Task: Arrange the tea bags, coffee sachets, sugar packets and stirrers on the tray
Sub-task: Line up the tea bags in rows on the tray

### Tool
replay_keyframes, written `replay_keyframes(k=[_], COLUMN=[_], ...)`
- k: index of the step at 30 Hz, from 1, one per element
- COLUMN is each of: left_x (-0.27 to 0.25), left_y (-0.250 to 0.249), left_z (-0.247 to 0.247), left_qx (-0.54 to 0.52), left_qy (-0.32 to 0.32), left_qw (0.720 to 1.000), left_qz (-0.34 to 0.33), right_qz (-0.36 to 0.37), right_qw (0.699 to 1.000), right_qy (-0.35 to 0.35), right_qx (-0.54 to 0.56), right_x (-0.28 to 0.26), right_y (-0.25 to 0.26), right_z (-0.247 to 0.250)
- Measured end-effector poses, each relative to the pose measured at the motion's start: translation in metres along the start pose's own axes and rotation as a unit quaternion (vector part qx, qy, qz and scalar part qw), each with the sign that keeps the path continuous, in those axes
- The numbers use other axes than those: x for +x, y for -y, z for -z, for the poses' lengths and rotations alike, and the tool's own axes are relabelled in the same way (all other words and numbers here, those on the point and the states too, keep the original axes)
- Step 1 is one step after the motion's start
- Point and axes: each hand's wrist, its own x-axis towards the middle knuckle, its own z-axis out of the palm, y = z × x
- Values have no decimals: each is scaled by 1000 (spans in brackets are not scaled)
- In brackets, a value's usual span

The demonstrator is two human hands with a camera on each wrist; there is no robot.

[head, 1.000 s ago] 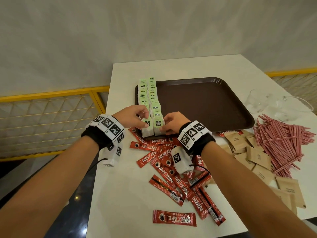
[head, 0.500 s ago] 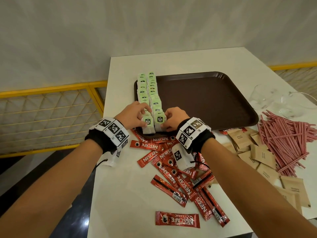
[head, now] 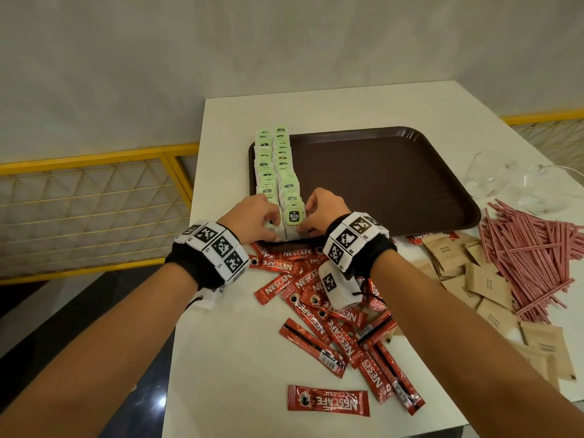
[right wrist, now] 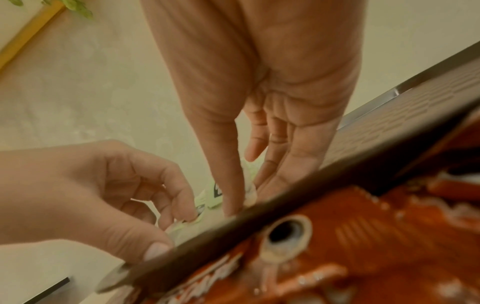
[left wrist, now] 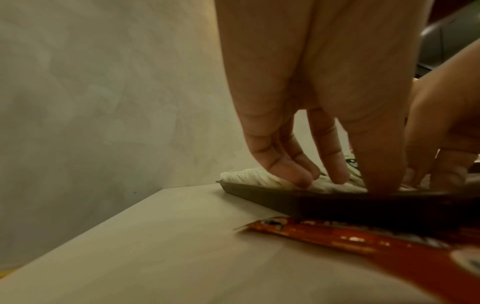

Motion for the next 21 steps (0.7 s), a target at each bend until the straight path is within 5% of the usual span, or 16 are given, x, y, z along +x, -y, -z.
replay_keyframes(k=[21], left_x=[-7], left_y=[-2], left_z=[-7], left_qx=[-33], left_qy=[-30], left_qw=[999], left_qz=[15], right_qz=[-18], right_qw=[999], right_qy=[12], right_qx=[-48], right_x=[1], right_y=[-2], right_z=[-3])
